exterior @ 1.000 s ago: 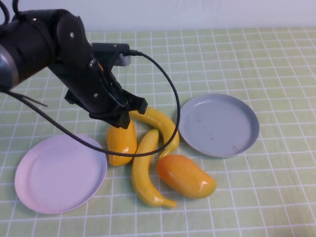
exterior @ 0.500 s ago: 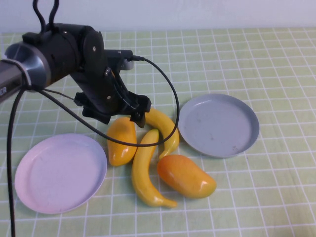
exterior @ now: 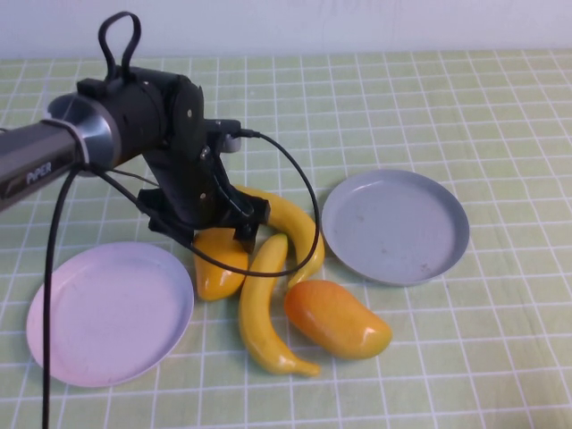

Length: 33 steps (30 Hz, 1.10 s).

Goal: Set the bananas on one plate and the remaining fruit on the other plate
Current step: Put one type of fruit in the left plate

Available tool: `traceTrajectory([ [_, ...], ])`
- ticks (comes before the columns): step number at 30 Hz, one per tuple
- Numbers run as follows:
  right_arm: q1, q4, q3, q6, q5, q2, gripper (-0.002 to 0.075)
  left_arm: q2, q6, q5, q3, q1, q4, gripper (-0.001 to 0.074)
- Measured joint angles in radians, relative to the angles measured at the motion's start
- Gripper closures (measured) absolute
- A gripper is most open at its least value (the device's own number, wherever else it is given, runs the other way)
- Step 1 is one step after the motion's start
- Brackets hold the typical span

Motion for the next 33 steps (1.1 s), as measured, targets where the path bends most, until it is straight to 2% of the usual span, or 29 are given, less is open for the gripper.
traceTrajectory([
  [10, 0.000, 0.000, 0.000, 0.000, 0.000, 0.000, 0.0743, 0.056, -0.003, 0.004, -0.012, 0.000, 0.000, 0.0072],
  [12, 0.000, 0.000, 0.000, 0.000, 0.000, 0.000, 0.0743, 0.061, -0.005, 0.004, -0.019, 0.000, 0.000, 0.0090],
  [16, 0.000, 0.000, 0.000, 0.000, 0.000, 0.000, 0.0743, 0.061, -0.001, 0.006, -0.045, 0.000, 0.000, 0.0181],
  [21, 0.000, 0.000, 0.000, 0.000, 0.000, 0.000, 0.0743, 0.061, 0.056, 0.011, -0.076, 0.000, 0.000, 0.0181],
  [24, 0.000, 0.000, 0.000, 0.000, 0.000, 0.000, 0.0743, 0.061, 0.094, 0.049, -0.110, 0.000, 0.000, 0.0181],
  [29, 0.000, 0.000, 0.000, 0.000, 0.000, 0.000, 0.0743, 0.066, 0.150, 0.213, -0.247, 0.000, -0.002, 0.0181],
  [33, 0.000, 0.000, 0.000, 0.000, 0.000, 0.000, 0.0743, 0.055, 0.191, 0.239, -0.329, 0.000, -0.002, 0.0181],
])
